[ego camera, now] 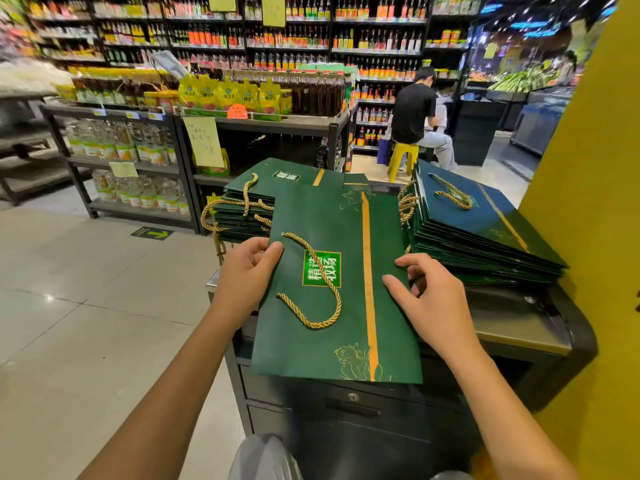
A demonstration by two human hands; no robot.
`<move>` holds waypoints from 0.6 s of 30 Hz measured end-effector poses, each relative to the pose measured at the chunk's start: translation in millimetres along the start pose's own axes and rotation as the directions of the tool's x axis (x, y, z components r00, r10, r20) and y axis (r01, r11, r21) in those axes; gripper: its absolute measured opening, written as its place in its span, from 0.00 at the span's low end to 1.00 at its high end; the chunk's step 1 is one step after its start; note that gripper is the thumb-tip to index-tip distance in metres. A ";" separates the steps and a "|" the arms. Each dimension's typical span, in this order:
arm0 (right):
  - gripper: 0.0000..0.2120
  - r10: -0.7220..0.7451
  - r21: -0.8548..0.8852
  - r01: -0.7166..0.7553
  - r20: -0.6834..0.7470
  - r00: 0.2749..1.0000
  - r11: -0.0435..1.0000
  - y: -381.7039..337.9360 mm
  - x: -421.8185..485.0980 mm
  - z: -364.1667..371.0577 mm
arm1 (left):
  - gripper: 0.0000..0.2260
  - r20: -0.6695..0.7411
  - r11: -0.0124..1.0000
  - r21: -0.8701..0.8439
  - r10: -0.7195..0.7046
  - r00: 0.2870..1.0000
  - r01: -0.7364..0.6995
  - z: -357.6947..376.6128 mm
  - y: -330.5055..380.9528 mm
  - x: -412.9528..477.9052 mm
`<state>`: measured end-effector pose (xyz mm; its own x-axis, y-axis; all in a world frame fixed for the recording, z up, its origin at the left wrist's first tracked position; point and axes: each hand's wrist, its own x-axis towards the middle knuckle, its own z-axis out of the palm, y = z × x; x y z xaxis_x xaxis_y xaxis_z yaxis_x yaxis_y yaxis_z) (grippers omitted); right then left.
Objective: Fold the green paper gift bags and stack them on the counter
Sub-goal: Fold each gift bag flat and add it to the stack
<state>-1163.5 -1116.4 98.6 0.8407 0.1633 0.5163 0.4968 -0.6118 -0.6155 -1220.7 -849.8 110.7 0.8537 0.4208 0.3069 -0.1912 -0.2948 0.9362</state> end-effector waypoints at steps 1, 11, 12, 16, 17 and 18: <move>0.13 0.010 0.019 -0.010 0.001 1.000 1.000 -1.3 -0.7 -2.5 | 0.08 0.008 1.000 0.004 0.009 1.000 -0.009 0.4 3.7 -2.8; 0.21 0.105 0.139 -0.110 0.041 0.994 0.984 -22.4 -1.5 -7.6 | 0.24 0.097 0.970 -0.242 0.004 0.995 0.020 -8.9 15.5 -34.8; 0.22 0.097 0.140 -0.104 0.052 0.994 0.985 -27.6 -1.7 -9.2 | 0.21 0.084 0.976 -0.217 0.016 0.996 0.003 -9.8 18.3 -33.0; 0.27 0.062 0.144 -0.072 0.071 0.996 0.987 -46.9 9.4 -27.0 | 0.18 0.099 0.986 -0.163 0.039 0.994 -0.023 -13.4 39.9 -18.2; 0.28 0.057 0.135 -0.067 0.081 0.995 0.989 -50.8 14.7 -34.2 | 0.19 0.115 0.985 -0.170 0.055 0.992 -0.035 -12.2 48.5 -13.1; 0.30 0.055 0.123 -0.066 0.088 0.995 0.990 -53.9 21.2 -42.0 | 0.19 0.133 0.983 -0.175 0.073 0.988 -0.049 -9.7 56.8 -6.9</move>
<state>-1181.5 -1112.5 167.7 0.8826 0.1966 0.4270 0.4629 -0.5216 -0.7167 -1242.1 -861.1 163.4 0.8944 0.2803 0.3484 -0.3145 -0.1598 0.9357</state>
